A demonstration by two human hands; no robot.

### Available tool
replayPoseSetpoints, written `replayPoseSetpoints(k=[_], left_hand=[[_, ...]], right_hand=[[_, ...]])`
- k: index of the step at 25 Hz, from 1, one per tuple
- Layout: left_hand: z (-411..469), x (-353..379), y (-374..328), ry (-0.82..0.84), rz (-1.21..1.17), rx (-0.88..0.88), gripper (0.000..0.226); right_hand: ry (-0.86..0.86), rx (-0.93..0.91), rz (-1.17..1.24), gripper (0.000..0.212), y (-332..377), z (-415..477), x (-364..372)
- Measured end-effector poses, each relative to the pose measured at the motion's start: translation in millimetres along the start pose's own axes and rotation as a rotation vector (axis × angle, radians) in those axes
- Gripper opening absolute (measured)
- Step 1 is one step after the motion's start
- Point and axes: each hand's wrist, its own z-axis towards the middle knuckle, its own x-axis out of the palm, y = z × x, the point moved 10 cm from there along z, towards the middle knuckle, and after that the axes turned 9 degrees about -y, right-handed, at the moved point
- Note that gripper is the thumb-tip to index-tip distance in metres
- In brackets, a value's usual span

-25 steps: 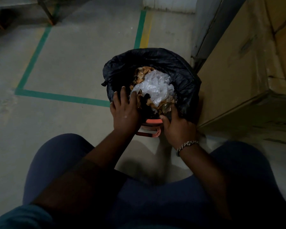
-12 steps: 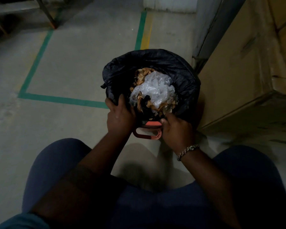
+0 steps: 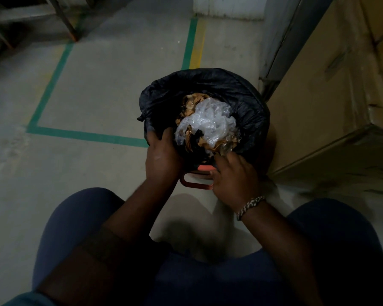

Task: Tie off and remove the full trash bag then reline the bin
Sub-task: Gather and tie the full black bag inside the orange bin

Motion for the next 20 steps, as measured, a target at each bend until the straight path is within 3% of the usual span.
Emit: replayPoseSetpoints(k=[4, 7, 11, 14, 20], left_hand=[[9.0, -9.8, 13.2, -0.031, -0.019, -0.091, 0.047], [14.6, -15.3, 35.4, -0.028, -0.008, -0.204, 0.053], [15.2, 3.2, 77.0, 0.078, -0.073, -0.522, 0.035], [24.6, 5.2, 82.9, 0.087, -0.07, -0.506, 0.035], [28.7, -22.7, 77.2, -0.076, -0.161, -0.468, 0.014]], right_hand=[[-0.051, -0.13, -0.02, 0.038, 35.2, 9.5, -3.1], [0.05, -0.254, -0.02, 0.042, 75.3, 16.5, 19.4], [0.082, -0.302, -0.014, 0.022, 96.2, 25.7, 39.6], [0.03, -0.342, 0.031, 0.013, 96.8, 24.9, 39.4], [-0.038, -0.311, 0.148, 0.008, 91.6, 30.4, 28.2]])
